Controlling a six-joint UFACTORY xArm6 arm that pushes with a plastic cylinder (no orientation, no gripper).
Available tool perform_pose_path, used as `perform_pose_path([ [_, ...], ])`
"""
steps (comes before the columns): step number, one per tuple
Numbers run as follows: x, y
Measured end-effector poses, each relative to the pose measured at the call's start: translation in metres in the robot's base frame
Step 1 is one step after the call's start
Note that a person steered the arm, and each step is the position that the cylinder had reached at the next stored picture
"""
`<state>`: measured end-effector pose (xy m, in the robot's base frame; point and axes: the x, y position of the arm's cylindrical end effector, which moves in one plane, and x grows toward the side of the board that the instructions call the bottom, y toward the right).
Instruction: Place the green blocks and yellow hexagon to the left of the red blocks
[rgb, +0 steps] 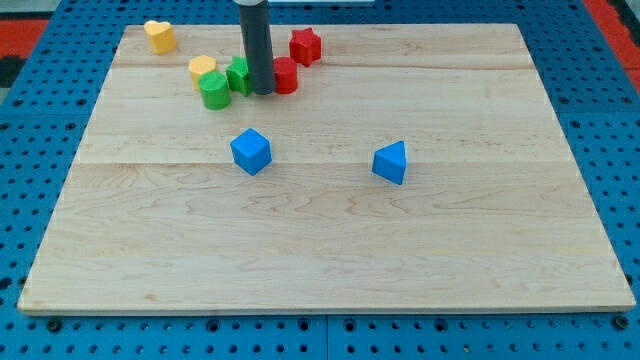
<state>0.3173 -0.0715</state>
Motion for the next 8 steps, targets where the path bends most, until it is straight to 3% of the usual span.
perform_pose_path([
  [2,-0.008,0.044],
  [3,0.011,0.039],
  [4,0.036,-0.011],
  [6,0.035,-0.132],
  [8,0.006,-0.08],
])
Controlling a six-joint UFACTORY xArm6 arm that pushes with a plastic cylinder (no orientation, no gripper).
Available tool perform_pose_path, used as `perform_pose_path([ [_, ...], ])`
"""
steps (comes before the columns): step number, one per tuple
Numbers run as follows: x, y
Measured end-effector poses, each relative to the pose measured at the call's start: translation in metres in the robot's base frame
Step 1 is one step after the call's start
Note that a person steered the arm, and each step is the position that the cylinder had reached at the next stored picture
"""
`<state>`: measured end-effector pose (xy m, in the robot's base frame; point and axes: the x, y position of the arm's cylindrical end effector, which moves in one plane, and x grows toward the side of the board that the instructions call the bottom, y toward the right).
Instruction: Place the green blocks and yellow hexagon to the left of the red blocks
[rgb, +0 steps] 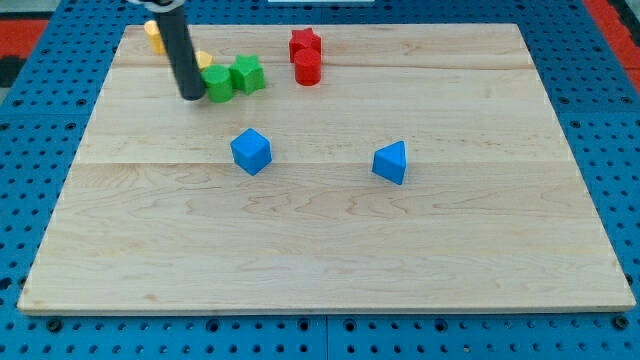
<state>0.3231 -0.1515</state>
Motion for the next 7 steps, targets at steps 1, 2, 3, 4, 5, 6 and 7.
perform_pose_path([
  [1,-0.013,0.031],
  [2,-0.005,0.027],
  [3,0.014,-0.004],
  [4,0.009,-0.049],
  [5,-0.017,-0.056],
  [6,-0.039,-0.032],
  [7,-0.042,0.01],
])
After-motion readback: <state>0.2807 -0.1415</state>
